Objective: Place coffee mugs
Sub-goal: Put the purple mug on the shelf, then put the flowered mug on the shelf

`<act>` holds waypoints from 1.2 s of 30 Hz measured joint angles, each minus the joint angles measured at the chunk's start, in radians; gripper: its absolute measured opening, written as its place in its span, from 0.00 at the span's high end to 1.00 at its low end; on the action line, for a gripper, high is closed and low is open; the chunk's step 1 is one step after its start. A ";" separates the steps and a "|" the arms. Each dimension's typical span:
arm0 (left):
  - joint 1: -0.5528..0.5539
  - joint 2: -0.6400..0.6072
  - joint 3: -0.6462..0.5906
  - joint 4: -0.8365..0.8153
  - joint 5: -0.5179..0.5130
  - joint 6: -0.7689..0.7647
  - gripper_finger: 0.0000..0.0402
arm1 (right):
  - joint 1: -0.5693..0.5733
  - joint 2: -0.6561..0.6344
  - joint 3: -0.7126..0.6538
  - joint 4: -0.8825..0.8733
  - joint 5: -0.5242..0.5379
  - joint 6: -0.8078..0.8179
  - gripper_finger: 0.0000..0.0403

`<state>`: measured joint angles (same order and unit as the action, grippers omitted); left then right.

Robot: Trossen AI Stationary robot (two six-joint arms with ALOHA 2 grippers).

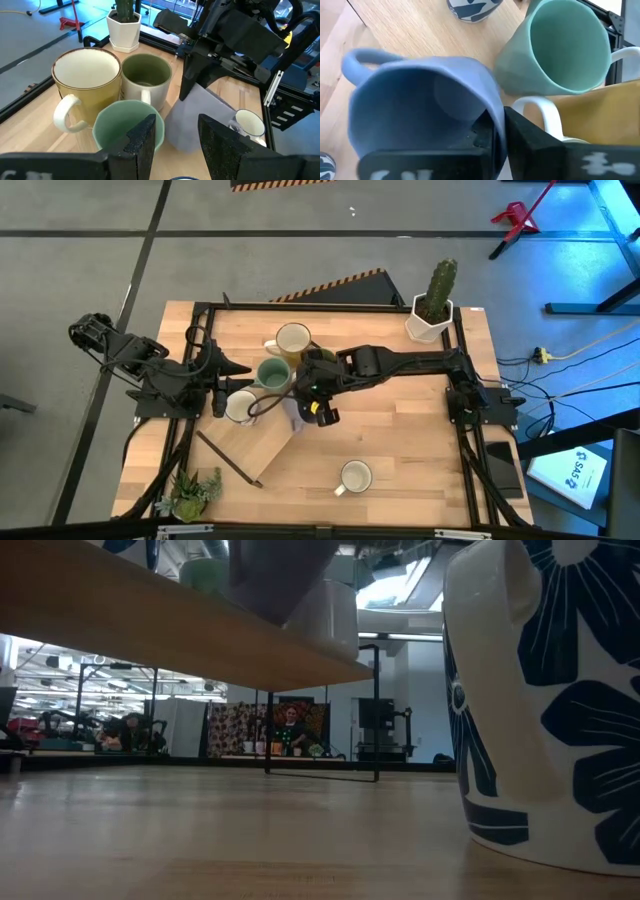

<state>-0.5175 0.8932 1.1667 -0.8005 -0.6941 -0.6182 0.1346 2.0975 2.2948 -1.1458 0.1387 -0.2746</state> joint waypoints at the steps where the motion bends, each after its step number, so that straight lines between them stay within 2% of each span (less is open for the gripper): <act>1: 0.000 0.000 0.000 0.000 0.000 0.000 0.65 | -0.002 0.000 0.000 0.000 0.002 0.000 0.91; 7: 0.000 0.000 0.000 0.000 0.000 0.000 0.65 | -0.005 -0.002 0.001 0.005 0.046 0.005 0.74; 11: 0.000 0.000 0.000 0.000 0.000 0.000 0.65 | -0.005 -0.002 0.001 0.023 0.045 0.006 0.69; 19: 0.000 0.000 0.000 0.000 0.000 0.000 0.65 | -0.004 -0.002 0.001 0.025 0.011 0.020 0.71; 23: 0.000 0.000 0.000 0.000 0.000 -0.006 0.65 | 0.004 -0.004 0.063 -0.031 -0.006 0.028 0.73; 26: 0.000 0.000 0.000 0.001 0.003 -0.007 0.65 | 0.010 -0.034 0.054 -0.045 -0.017 0.039 0.74; 32: 0.000 0.000 0.000 0.001 0.004 -0.004 0.65 | 0.021 -0.067 0.062 -0.089 0.053 0.065 0.74; 36: 0.000 0.000 0.000 0.001 0.027 -0.025 0.65 | 0.044 -0.067 0.061 -0.179 0.055 0.123 0.74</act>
<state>-0.5175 0.8936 1.1667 -0.7998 -0.6676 -0.6432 0.1791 2.0308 2.3554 -1.3248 0.1934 -0.1515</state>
